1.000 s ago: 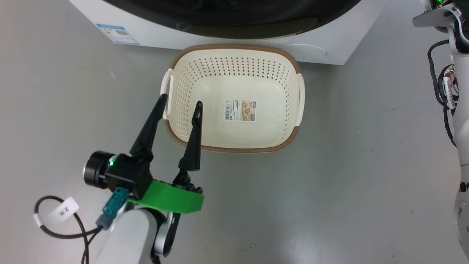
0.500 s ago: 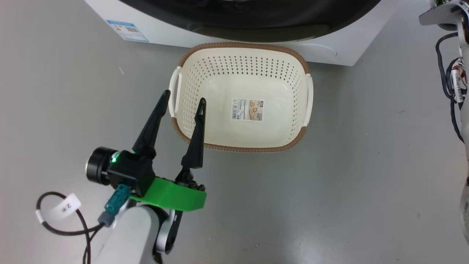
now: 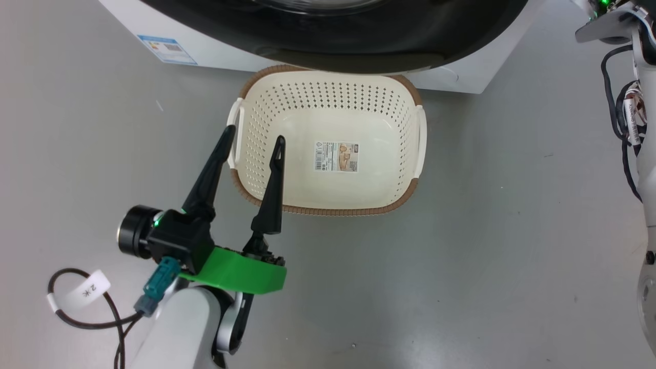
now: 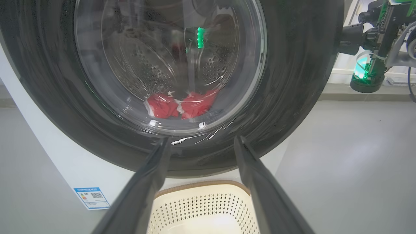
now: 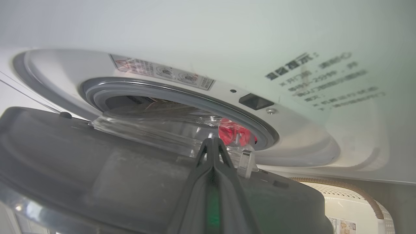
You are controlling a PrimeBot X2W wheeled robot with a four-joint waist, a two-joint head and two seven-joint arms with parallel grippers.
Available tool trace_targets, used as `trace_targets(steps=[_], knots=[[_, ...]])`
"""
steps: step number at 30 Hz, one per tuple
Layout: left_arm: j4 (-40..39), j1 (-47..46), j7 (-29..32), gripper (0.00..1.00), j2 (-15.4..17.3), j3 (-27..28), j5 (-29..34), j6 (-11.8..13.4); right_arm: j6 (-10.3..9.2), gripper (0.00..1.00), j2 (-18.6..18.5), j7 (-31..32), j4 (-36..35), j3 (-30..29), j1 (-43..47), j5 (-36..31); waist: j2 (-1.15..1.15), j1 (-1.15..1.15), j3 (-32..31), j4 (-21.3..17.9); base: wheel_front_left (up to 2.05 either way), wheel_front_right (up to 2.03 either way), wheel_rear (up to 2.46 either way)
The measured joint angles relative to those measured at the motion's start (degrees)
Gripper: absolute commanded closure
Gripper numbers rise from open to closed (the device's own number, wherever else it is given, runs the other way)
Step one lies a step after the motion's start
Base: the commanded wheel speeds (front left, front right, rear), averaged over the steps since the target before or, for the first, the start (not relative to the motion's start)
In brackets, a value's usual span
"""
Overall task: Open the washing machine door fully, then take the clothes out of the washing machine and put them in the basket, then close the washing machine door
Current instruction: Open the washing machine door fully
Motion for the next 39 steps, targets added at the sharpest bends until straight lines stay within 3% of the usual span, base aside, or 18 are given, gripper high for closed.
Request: trace_targets(steps=[13,20,39], knots=[[0.3,0.0,0.0,0.00,0.0,0.2,0.0,0.0,0.00,1.00,0.4,7.5,-3.2,0.4,3.1,0.5,0.00,0.00,-1.3,-0.9,0.00,0.00,0.00],[0.7,0.0,0.0,0.00,0.0,0.3,0.0,0.0,0.01,1.00,3.0,11.8,-4.7,1.6,5.7,0.5,0.00,0.00,-2.6,-0.8,0.00,0.00,0.00],[1.2,0.8,0.0,0.00,0.0,1.1,0.0,0.0,0.02,1.00,3.9,17.8,-10.1,-0.5,13.5,0.0,0.00,0.00,-7.8,-0.5,0.00,0.00,0.00]])
